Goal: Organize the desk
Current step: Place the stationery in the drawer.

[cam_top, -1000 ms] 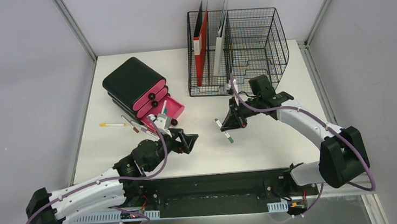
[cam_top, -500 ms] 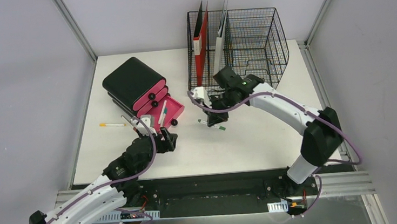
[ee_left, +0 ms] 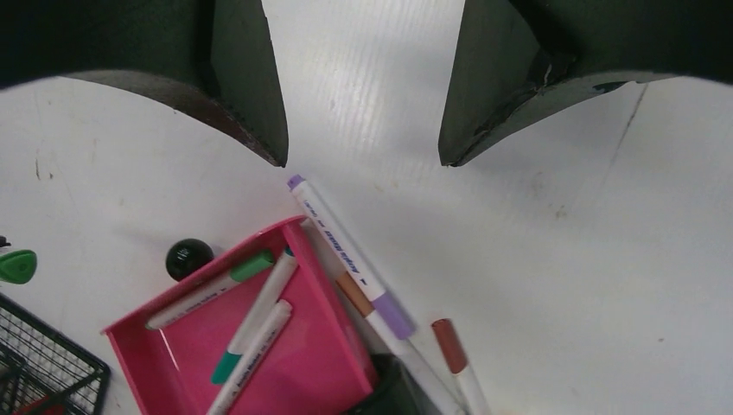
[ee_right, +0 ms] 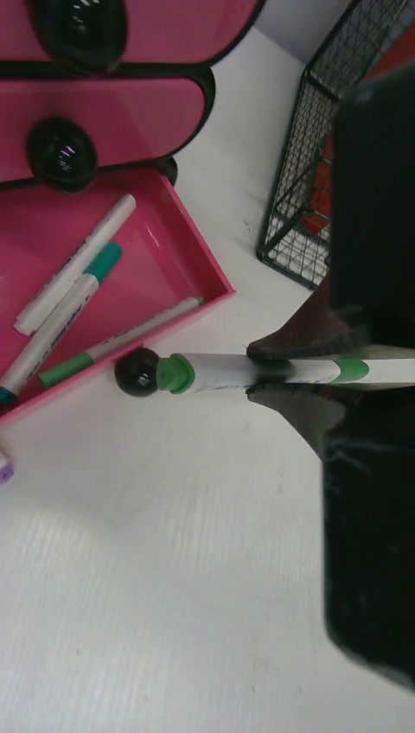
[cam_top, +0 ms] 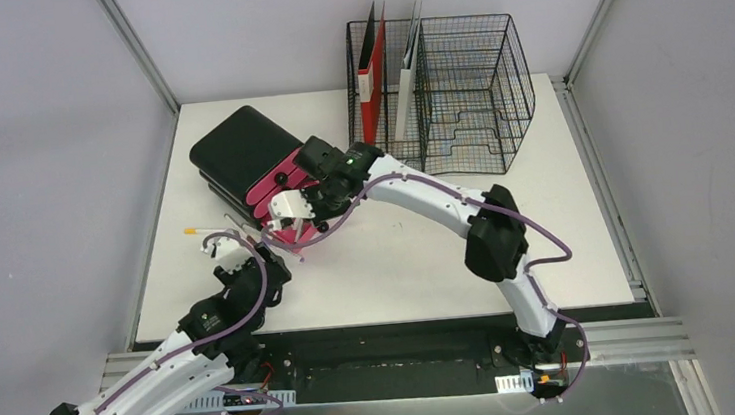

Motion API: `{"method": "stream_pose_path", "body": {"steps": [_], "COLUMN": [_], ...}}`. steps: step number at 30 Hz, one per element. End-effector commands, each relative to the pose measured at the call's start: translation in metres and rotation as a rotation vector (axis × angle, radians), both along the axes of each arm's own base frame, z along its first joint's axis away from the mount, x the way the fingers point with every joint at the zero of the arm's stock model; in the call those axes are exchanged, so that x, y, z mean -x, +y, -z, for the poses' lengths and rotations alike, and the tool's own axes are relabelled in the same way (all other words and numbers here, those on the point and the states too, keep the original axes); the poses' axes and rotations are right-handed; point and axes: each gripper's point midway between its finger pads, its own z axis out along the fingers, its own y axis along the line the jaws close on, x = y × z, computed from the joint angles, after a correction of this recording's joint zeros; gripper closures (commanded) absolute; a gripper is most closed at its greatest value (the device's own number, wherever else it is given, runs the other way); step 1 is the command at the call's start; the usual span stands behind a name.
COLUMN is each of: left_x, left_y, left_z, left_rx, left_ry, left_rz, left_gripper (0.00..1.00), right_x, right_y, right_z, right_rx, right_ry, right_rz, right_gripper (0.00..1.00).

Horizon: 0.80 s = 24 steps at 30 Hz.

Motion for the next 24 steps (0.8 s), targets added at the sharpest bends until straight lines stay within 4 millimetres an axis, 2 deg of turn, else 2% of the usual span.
{"method": "stream_pose_path", "body": {"steps": [1, 4, 7, 12, 19, 24], "left_x": [0.004, 0.007, 0.013, 0.021, 0.037, 0.039], "left_y": [0.03, 0.04, 0.051, 0.065, 0.09, 0.093], "left_z": [-0.01, -0.01, -0.008, -0.007, -0.006, -0.005], "left_rx": [0.031, 0.034, 0.037, 0.045, 0.082, 0.092], "left_ry": [-0.023, -0.021, -0.014, 0.0, -0.006, -0.01], "left_rz": [-0.2, -0.261, -0.334, -0.441, -0.63, -0.664], "left_gripper": [0.35, 0.36, 0.37, 0.39, 0.39, 0.39], "right_x": [-0.033, -0.04, -0.053, -0.063, -0.064, -0.064], "right_y": [0.02, 0.038, 0.05, 0.068, 0.083, 0.09], "right_z": [-0.012, -0.01, -0.009, -0.005, 0.003, 0.01], "right_rx": [0.022, -0.003, -0.01, -0.033, -0.056, -0.075], "right_ry": [-0.21, -0.284, -0.357, -0.413, -0.435, -0.421], "right_rz": [-0.056, -0.088, -0.077, -0.093, -0.099, -0.083], "right_gripper": [1.0, 1.0, 1.0, 1.0, 1.0, 0.95]}}
